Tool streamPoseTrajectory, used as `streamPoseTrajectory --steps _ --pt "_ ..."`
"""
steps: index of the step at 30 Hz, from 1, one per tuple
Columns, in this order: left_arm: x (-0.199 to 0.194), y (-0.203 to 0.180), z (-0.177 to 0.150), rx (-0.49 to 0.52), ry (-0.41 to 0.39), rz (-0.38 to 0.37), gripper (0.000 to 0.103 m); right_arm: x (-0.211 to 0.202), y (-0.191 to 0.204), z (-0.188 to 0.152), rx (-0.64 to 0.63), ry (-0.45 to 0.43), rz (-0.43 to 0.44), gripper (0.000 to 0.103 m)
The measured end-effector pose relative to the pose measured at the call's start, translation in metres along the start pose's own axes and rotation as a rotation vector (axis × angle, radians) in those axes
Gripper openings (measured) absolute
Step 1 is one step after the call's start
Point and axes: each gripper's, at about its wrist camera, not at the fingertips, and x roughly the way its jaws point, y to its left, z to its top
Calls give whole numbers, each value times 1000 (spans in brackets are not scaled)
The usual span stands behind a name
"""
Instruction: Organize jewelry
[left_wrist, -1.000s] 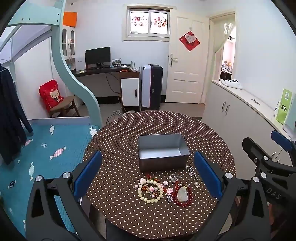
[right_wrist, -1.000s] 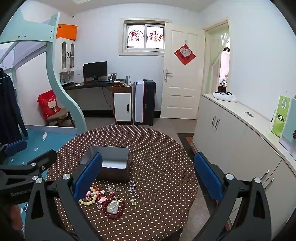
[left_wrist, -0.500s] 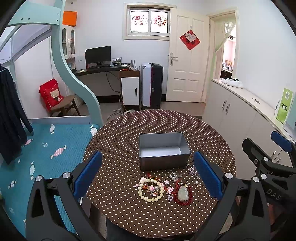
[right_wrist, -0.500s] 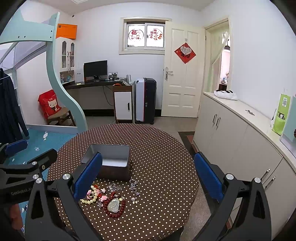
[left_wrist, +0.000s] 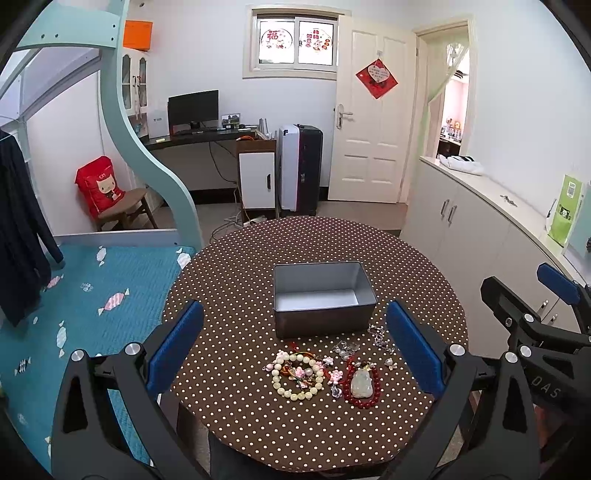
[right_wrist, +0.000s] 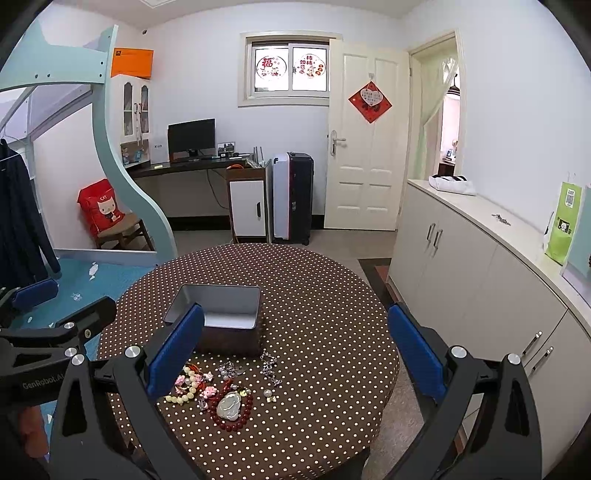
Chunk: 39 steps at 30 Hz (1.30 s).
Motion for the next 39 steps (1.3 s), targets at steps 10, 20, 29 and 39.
streamPoseTrajectory --steps 10,20,29,39 --pt "-2 1 1 -2 -2 4 98 -2 -2 0 -1 -6 11 96" --pt "-3 2 5 2 7 -1 98 -1 -4 0 -1 -1 6 96" --pt "-3 3 5 0 3 -3 98 -1 -4 2 -5 0 5 96" --pt "-2 2 4 2 5 -3 98 1 -5 3 -6 6 4 96"
